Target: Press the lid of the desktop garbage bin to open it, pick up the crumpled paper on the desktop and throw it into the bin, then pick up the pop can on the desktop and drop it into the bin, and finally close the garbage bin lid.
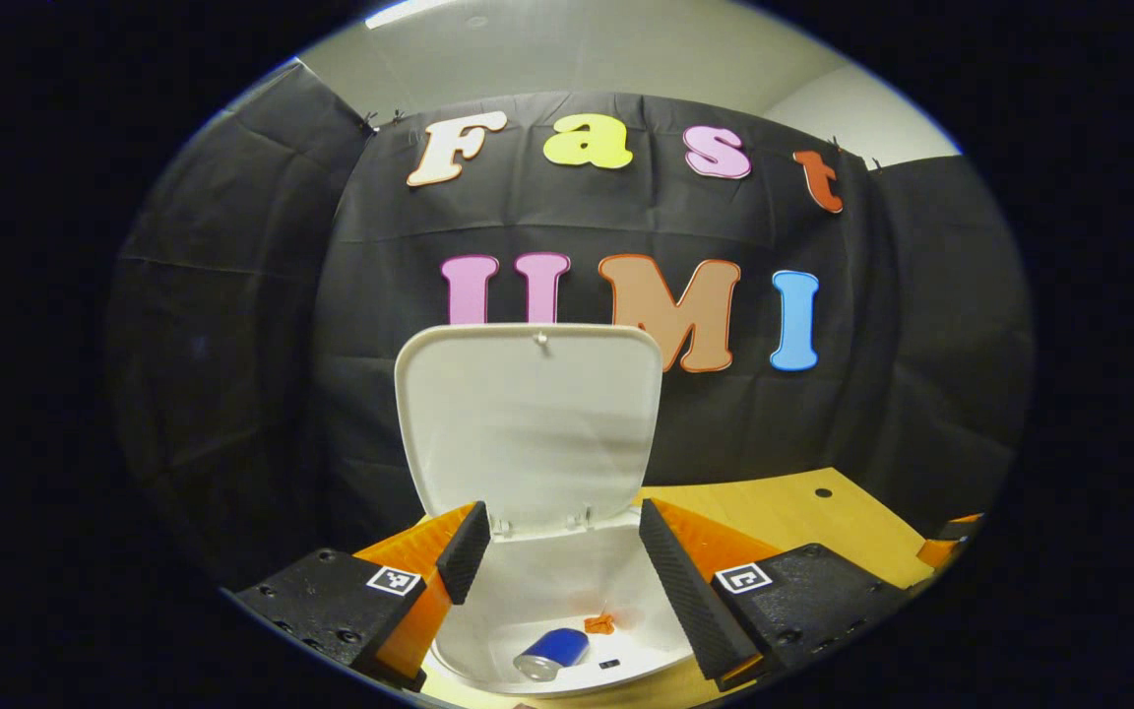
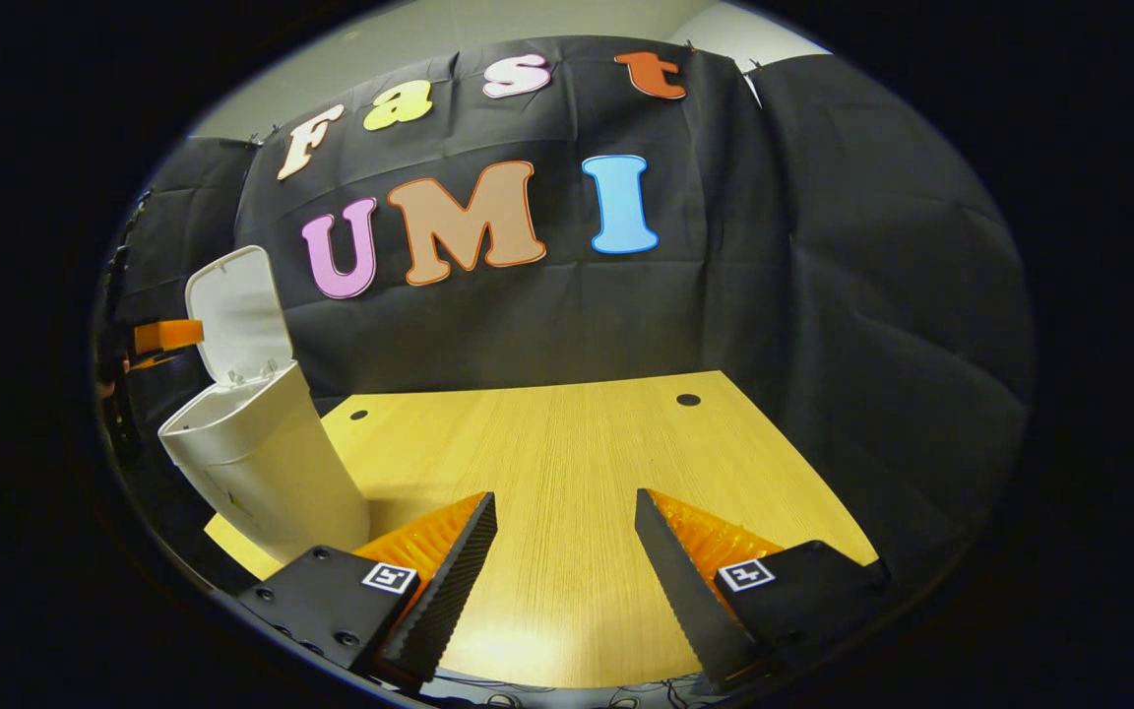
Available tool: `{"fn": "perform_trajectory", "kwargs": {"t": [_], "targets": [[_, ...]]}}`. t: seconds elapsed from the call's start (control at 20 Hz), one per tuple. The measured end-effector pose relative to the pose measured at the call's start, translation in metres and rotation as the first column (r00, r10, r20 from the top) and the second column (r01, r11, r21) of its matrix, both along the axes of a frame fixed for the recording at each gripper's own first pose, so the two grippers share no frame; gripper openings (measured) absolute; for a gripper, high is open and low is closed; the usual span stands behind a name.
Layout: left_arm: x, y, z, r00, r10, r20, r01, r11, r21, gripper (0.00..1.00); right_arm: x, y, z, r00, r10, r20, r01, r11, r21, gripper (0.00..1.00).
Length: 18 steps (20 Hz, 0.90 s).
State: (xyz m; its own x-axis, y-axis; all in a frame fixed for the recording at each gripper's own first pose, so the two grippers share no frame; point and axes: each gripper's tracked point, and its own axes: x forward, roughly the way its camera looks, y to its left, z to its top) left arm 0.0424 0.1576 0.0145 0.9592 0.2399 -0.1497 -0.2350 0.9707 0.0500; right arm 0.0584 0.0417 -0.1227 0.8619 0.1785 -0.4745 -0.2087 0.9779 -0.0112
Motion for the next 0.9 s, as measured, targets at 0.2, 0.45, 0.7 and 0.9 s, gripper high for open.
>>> {"fn": "perform_trajectory", "kwargs": {"t": [0.2,0.45,0.7,0.9], "targets": [[0.007,0.002,0.031,0.999,-0.007,0.033,0.007,1.0,0.023,0.92,0.001,-0.002,0.001,1.0,0.001,0.002,-0.001,1.0,0.019,0.95],[0.026,0.013,0.071,0.997,0.011,0.082,-0.015,0.999,0.047,0.92,-0.003,-0.012,-0.003,1.0,-0.008,-0.008,0.008,1.0,0.016,0.95],[0.054,0.027,0.112,0.992,0.024,0.124,-0.033,0.997,0.065,0.92,-0.007,-0.026,-0.001,0.999,-0.044,-0.013,0.045,0.998,0.034,0.95],[0.079,0.047,0.11,0.996,0.05,0.077,-0.053,0.998,0.026,0.94,-0.01,-0.04,0.0,0.997,-0.07,-0.014,0.07,0.997,0.034,0.95]]}}
